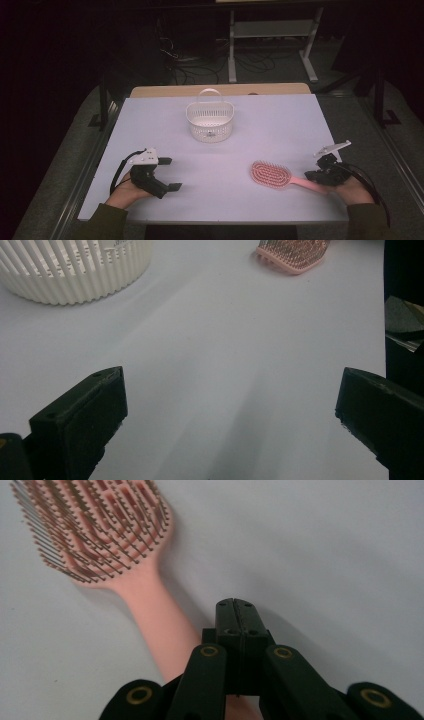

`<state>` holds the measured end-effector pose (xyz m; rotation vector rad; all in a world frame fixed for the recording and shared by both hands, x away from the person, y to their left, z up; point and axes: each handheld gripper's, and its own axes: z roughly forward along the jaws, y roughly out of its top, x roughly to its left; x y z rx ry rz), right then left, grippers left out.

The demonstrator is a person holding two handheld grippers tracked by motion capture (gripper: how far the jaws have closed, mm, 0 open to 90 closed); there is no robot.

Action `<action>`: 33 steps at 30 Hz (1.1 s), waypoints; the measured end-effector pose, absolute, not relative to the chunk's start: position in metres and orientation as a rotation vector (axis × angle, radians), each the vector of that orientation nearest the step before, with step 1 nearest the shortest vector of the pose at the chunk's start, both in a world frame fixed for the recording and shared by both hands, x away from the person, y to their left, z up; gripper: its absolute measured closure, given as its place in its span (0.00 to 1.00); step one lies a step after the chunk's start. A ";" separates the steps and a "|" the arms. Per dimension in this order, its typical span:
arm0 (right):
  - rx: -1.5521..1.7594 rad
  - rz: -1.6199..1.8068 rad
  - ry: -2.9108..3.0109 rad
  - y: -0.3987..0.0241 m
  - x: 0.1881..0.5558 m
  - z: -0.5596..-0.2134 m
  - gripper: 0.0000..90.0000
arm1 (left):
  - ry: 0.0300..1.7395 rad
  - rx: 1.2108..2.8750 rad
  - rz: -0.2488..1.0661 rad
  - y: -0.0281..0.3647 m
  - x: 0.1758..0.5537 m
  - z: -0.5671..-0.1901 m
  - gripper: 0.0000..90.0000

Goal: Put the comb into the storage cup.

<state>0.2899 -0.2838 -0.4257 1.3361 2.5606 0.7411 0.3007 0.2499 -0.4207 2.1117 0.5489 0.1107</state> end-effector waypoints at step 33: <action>1.264 0.881 2.566 -0.271 0.270 -0.415 0.86 | 0.546 2.112 0.111 0.250 0.301 -0.420 0.00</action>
